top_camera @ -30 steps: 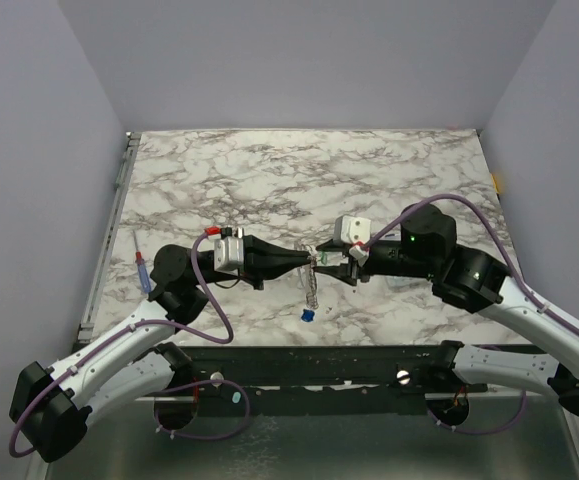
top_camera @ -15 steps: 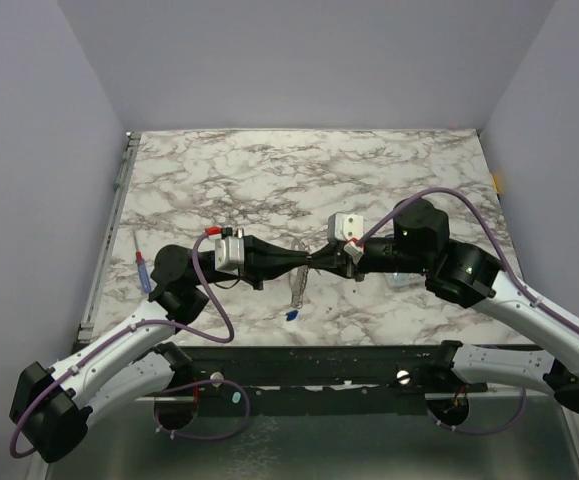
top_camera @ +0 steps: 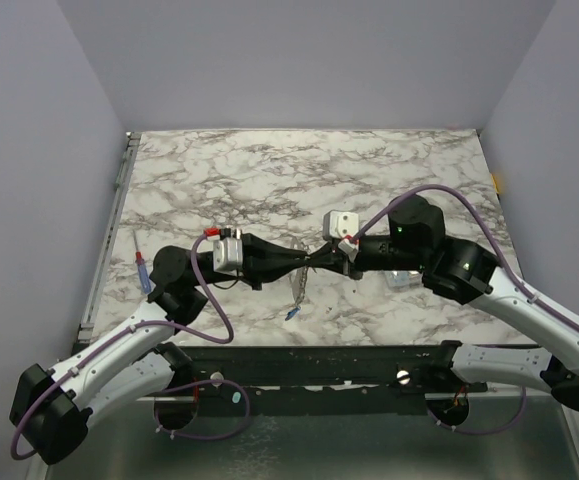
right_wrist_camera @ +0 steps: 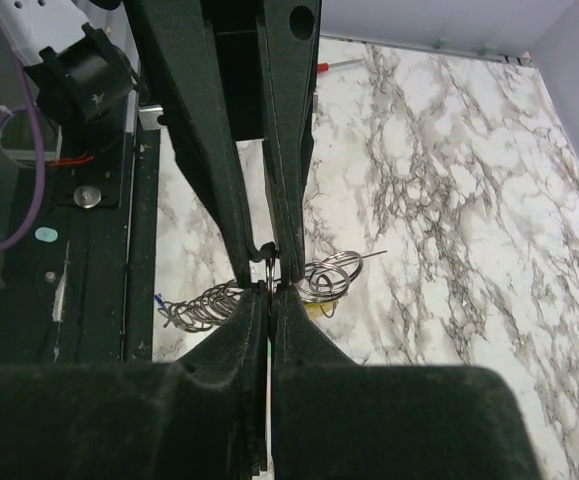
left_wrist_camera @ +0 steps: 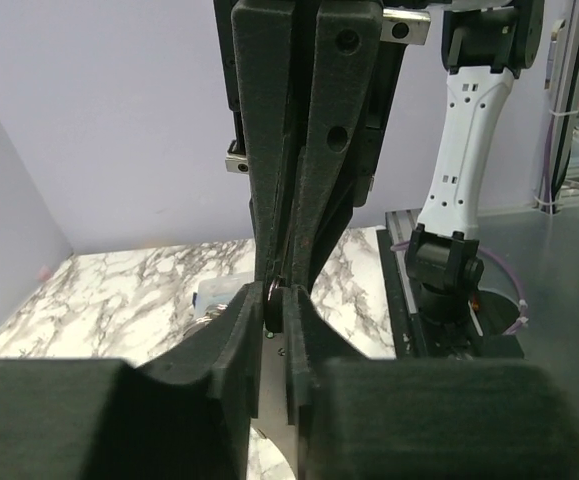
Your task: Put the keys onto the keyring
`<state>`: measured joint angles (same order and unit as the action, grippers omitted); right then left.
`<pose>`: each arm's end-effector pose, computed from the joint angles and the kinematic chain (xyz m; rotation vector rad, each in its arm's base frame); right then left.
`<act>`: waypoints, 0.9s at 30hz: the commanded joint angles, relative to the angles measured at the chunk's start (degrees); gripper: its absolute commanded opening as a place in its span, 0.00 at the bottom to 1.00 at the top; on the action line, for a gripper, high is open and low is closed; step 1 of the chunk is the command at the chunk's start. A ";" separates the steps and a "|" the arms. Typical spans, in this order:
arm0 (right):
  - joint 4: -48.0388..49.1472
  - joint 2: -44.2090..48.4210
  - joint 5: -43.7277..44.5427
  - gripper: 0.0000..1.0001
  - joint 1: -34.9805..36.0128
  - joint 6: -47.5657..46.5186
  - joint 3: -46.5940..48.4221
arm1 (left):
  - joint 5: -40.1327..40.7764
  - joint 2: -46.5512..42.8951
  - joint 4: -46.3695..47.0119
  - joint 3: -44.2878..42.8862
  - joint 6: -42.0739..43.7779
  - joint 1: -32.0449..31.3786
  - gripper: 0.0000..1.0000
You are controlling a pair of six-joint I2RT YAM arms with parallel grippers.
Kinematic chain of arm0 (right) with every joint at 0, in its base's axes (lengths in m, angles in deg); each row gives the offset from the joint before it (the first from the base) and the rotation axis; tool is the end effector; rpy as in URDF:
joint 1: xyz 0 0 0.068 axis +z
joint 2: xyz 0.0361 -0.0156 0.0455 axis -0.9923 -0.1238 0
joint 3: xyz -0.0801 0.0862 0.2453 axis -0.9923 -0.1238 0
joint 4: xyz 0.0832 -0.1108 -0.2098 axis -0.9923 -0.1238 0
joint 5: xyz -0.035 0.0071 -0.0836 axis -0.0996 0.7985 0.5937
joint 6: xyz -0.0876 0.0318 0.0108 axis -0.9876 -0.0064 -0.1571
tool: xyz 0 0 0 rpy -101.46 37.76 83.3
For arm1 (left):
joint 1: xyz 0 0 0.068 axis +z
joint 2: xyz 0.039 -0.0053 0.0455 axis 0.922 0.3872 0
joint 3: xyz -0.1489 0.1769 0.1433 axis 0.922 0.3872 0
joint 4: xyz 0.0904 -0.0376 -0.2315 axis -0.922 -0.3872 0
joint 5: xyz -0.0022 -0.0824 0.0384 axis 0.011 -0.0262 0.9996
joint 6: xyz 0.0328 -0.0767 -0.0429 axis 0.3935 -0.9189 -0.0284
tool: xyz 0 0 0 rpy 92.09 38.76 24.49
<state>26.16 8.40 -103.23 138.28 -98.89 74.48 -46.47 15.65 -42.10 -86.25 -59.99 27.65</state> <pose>0.1170 0.2314 0.3904 -1.4397 1.2707 0.7774 0.1199 -0.1782 0.3598 1.0284 0.8604 -1.1626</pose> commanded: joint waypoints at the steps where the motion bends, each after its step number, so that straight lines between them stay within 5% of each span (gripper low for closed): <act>1: -3.52 -0.48 2.27 0.01 0.24 -1.17 1.73 | -0.72 -0.19 2.41 0.41 -0.19 0.64 0.28; 8: -8.38 0.71 3.45 0.01 0.24 -1.05 0.32 | -3.53 0.47 -6.89 -1.42 4.19 1.25 0.46; 15: -10.85 0.29 4.35 0.01 0.24 -1.52 -0.37 | -4.11 1.58 -18.81 -4.89 12.00 1.25 0.47; 27: -11.33 -2.24 2.58 0.01 0.26 -1.26 0.42 | -8.16 4.59 -19.53 -6.44 10.41 0.22 0.47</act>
<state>15.25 6.76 -100.26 138.33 -99.77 74.15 -51.15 19.41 -60.81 -90.73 -49.65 28.46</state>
